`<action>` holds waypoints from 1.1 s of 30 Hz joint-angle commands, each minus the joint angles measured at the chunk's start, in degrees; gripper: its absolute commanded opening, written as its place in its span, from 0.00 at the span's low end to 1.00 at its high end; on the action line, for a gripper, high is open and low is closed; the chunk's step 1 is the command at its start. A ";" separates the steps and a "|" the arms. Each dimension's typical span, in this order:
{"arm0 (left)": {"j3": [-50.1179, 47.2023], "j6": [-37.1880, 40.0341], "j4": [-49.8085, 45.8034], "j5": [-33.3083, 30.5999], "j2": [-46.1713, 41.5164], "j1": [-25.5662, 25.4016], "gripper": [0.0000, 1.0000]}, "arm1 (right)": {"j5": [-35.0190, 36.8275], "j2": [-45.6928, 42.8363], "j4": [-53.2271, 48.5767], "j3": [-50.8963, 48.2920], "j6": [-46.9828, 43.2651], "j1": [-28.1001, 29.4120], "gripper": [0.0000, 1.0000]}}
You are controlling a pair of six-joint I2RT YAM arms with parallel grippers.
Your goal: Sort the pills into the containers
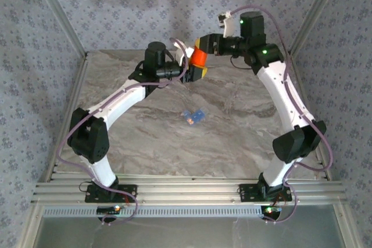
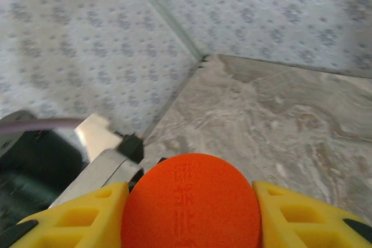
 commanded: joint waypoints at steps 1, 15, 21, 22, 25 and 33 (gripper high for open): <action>-1.70 5.93 8.30 -13.24 -5.26 -0.79 0.00 | 14.29 -4.05 2.19 -7.17 6.84 5.53 0.41; -4.56 4.88 10.93 -14.01 -6.66 -0.83 0.00 | 12.81 -4.97 9.01 -7.70 12.56 4.05 0.60; -4.08 3.95 10.45 -11.88 -6.36 -0.30 0.00 | 1.26 -6.71 14.17 -5.24 15.67 -3.94 0.88; -3.98 3.86 10.28 -11.36 -6.30 -0.31 0.00 | -1.34 -6.43 13.96 -4.20 15.36 -5.07 0.89; -3.18 3.34 9.55 -9.42 -6.04 -0.16 0.00 | -9.31 -4.66 12.29 -1.18 12.58 -7.65 0.90; -0.44 0.69 7.97 -3.45 -4.72 -0.03 0.00 | -28.38 6.30 0.54 12.32 1.39 -9.53 0.89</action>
